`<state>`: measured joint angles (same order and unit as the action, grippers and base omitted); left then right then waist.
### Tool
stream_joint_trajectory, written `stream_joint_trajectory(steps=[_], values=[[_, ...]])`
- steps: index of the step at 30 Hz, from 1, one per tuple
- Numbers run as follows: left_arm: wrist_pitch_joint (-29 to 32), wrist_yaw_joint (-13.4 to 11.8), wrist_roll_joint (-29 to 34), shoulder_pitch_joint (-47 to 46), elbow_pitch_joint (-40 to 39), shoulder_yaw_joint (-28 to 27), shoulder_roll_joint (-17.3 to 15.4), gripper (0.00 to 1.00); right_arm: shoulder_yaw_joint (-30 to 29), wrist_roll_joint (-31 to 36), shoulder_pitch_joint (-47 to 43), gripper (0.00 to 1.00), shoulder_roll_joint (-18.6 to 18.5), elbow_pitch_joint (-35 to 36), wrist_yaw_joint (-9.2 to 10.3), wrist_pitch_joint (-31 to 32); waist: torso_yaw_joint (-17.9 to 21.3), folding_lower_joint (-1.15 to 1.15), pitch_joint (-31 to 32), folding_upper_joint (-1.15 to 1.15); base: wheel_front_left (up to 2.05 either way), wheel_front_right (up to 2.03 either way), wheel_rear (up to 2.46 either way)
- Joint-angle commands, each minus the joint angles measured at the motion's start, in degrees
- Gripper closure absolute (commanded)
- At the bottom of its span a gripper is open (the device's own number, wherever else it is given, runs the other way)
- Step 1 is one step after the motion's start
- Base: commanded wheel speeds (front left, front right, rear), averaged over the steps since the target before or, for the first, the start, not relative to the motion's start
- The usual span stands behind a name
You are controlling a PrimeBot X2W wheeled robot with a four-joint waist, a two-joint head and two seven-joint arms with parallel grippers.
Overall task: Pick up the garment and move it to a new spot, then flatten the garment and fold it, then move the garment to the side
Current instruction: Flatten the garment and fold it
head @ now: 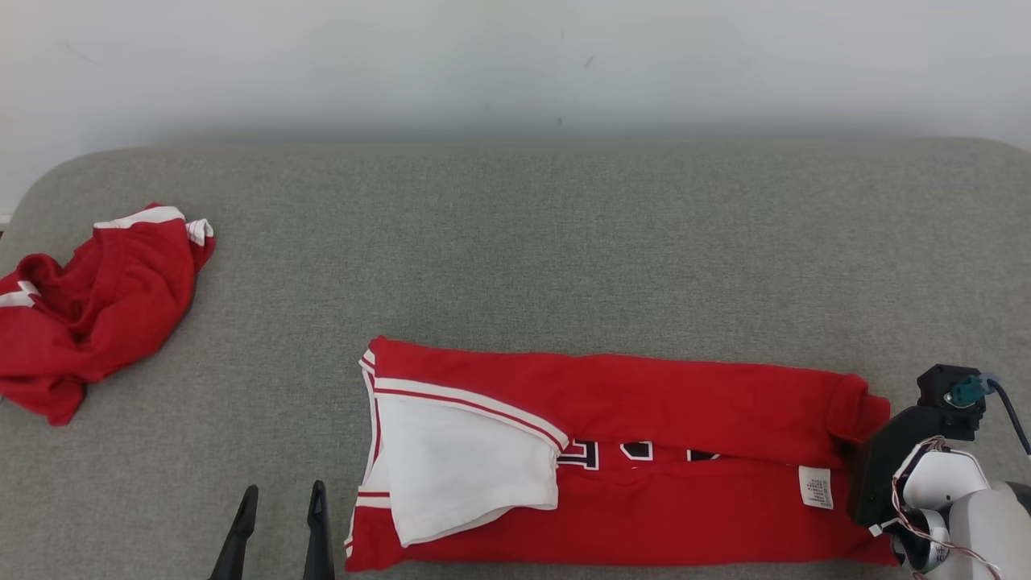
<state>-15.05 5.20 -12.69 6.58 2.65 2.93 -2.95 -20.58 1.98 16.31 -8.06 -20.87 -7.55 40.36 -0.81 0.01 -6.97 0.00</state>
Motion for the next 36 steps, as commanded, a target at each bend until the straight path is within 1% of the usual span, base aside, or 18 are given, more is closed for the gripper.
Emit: stream_joint_trajectory(steps=[1, 5, 10, 11, 12, 13, 14, 15, 19, 23, 26, 30, 36], values=[[-0.16, -0.06, -0.12, -0.89, 0.07, 0.06, 0.10, 0.00, -0.36, 0.69, -0.13, 0.00, 0.89, -0.91, 0.13, 0.72, -0.45, -0.01, -0.56, 0.00, 0.00, 0.00, 0.00], [-0.16, -0.09, -0.22, -1.20, 0.19, 0.23, 0.10, 0.00, -0.37, 0.63, -0.18, 0.00, 1.77, -1.95, 0.13, 1.96, -0.65, -0.01, -1.04, 0.00, 0.00, 0.00, 0.00], [-0.16, -0.21, -0.22, -1.69, 0.25, 0.30, 0.10, 0.00, 0.35, -2.11, 0.06, 0.00, 3.78, -3.08, -0.07, 4.83, -0.65, -0.01, -1.57, 0.00, 0.00, 0.00, 0.00], [-0.16, -0.25, -0.21, -1.79, 0.25, 0.26, 0.10, 0.00, 0.59, -2.56, 0.10, 0.14, 3.94, -3.15, -0.08, 5.22, -0.67, -0.01, -1.65, 0.00, 0.00, 0.00, 0.00], [-0.16, -0.29, -0.22, -1.91, 0.26, 0.23, 0.10, 0.00, 0.70, -3.10, 0.11, 0.35, 4.07, -3.07, -0.08, 5.49, -0.71, -0.01, -1.73, 0.00, 0.00, 0.00, 0.00], [-0.16, -0.32, -0.28, -2.01, 0.25, 0.19, 0.10, 0.00, 0.60, -3.46, 0.21, 0.59, 4.15, -2.85, -0.07, 5.24, -0.74, -0.01, -1.81, 0.00, 0.00, 0.00, 0.00], [-0.16, -0.35, -0.37, -2.16, 0.20, 0.15, 0.11, 0.00, 0.62, -3.72, 0.24, 0.94, 4.13, -2.73, -0.07, 4.95, -0.80, -0.01, -1.93, 0.00, 0.00, 0.00, 0.00], [-0.16, -0.34, -0.41, -2.25, 0.19, 0.06, 0.11, 0.00, 0.55, -3.85, 0.18, 1.00, 3.91, -2.84, -0.06, 4.71, -0.91, -0.01, -2.09, 0.00, 0.00, 0.00, 0.00], [-0.16, -0.32, -0.48, -2.55, 0.37, 0.00, 0.11, 0.00, 0.28, -3.88, 0.40, 1.00, 3.58, -3.22, -0.01, 4.07, -1.03, -0.01, -2.41, 0.00, 0.00, 0.00, 0.00], [-0.16, -0.29, -0.41, -2.22, 0.59, -0.20, 0.11, 0.00, -1.19, -3.65, 1.05, 1.00, 3.42, -2.92, 0.00, 2.14, -0.88, -0.01, -2.17, 0.00, 0.00, 0.00, 0.00], [-0.16, -0.25, -0.30, -1.61, 0.73, -0.18, 0.10, 0.00, -4.45, -2.77, 1.50, 1.00, 3.10, -1.48, 0.15, 0.56, -0.78, -0.01, -1.54, 0.00, 0.00, 0.00, 0.00], [-0.16, -0.42, -0.33, -1.11, 0.69, 0.04, 0.10, 0.00, -10.45, -1.72, 1.43, 1.00, 2.51, 1.65, 0.18, -1.20, -0.83, -0.01, -0.58, 0.00, 0.00, 0.00, 0.00], [-0.16, -0.61, -0.50, -0.12, 0.55, 0.14, 0.10, 0.00, -16.08, 1.32, -0.03, 1.00, 1.72, 7.61, 0.15, -1.58, -0.39, -0.01, 0.68, 0.00, 0.00, 0.00, 0.00]])
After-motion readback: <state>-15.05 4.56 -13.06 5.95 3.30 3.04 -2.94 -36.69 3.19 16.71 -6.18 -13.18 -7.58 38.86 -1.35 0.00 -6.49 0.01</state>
